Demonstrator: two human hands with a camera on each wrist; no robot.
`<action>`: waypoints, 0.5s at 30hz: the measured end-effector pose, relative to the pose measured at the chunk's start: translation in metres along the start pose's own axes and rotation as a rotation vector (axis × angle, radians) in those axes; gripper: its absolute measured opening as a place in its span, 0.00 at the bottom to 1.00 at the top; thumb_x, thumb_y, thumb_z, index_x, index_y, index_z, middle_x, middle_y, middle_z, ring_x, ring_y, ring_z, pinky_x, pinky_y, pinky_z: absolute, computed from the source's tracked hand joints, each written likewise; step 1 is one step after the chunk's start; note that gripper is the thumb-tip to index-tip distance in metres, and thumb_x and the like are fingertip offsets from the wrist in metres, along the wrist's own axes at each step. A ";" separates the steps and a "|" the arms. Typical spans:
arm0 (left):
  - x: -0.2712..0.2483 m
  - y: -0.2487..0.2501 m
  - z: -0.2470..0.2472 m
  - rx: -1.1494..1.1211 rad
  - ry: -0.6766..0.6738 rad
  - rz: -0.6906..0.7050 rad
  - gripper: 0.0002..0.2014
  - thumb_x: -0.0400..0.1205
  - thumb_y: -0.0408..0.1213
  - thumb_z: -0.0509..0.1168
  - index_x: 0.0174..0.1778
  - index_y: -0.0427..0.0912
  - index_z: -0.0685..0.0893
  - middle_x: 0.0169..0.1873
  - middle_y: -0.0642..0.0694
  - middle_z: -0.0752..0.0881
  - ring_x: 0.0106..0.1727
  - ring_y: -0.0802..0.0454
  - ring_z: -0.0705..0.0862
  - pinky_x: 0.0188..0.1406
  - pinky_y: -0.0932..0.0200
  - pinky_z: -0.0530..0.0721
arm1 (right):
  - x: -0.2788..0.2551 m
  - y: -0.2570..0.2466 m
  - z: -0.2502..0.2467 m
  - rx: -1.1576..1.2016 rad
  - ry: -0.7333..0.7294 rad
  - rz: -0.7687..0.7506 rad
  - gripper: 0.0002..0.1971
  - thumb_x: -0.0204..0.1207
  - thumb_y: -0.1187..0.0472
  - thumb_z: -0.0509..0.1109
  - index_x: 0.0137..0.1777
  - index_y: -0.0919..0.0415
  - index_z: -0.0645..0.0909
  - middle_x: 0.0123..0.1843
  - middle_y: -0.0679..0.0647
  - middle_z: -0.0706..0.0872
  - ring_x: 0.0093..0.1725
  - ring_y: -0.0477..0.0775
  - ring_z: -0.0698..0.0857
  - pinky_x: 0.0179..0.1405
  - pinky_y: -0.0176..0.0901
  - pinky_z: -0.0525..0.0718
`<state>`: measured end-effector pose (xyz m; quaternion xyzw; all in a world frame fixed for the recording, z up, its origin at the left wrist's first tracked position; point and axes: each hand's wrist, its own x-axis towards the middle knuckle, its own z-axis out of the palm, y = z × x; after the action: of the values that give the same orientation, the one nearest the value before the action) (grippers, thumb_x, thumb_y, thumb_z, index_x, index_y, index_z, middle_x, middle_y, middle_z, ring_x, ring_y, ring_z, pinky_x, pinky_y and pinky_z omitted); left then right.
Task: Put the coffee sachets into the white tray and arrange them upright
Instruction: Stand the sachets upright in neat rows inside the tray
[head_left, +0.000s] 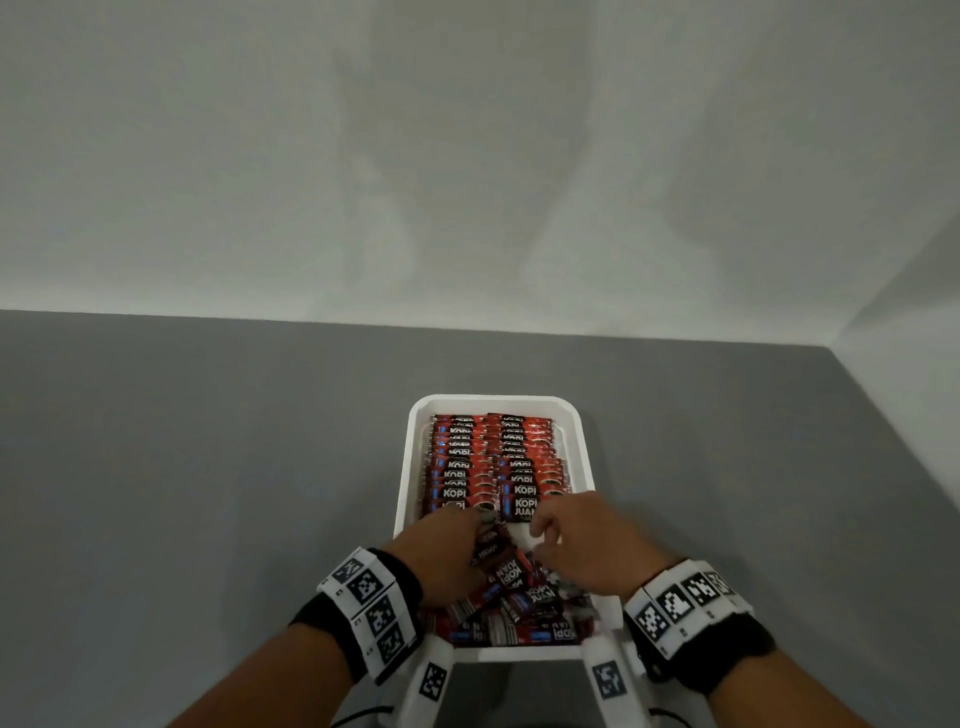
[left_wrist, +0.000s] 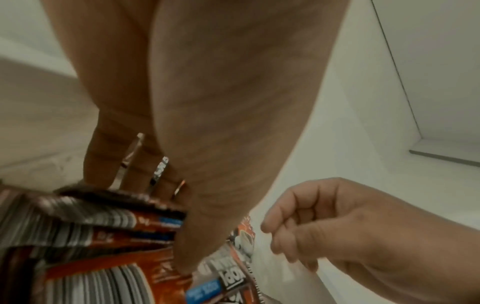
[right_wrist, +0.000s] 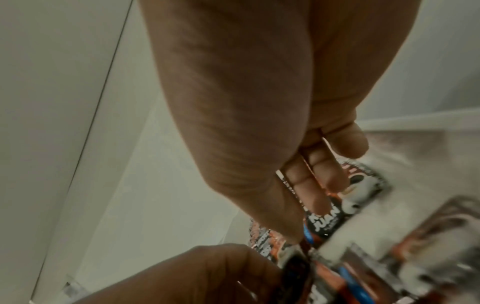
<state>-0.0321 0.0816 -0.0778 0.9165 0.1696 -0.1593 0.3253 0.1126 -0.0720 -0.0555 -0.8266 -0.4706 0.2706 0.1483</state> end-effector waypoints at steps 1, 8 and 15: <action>0.002 -0.002 0.002 0.011 0.003 -0.001 0.20 0.83 0.42 0.70 0.71 0.51 0.79 0.64 0.52 0.86 0.65 0.52 0.85 0.67 0.56 0.82 | -0.005 0.003 0.003 -0.025 -0.009 -0.010 0.07 0.79 0.56 0.73 0.55 0.51 0.88 0.49 0.41 0.84 0.48 0.42 0.83 0.47 0.34 0.79; 0.007 -0.004 -0.001 0.032 -0.005 0.011 0.13 0.83 0.34 0.65 0.63 0.45 0.84 0.59 0.48 0.88 0.61 0.50 0.86 0.62 0.55 0.86 | -0.011 0.007 0.021 -0.056 -0.006 -0.075 0.14 0.75 0.53 0.77 0.60 0.48 0.89 0.59 0.47 0.87 0.58 0.47 0.83 0.59 0.40 0.82; 0.003 -0.008 -0.001 -0.060 0.116 -0.029 0.14 0.85 0.34 0.60 0.67 0.42 0.75 0.64 0.45 0.85 0.62 0.47 0.84 0.63 0.51 0.85 | -0.009 0.008 0.026 -0.010 0.031 -0.094 0.17 0.75 0.52 0.78 0.64 0.47 0.87 0.64 0.46 0.84 0.64 0.46 0.81 0.59 0.35 0.75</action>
<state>-0.0328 0.0886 -0.0824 0.9115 0.2061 -0.1052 0.3400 0.0994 -0.0838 -0.0776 -0.8084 -0.5078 0.2482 0.1642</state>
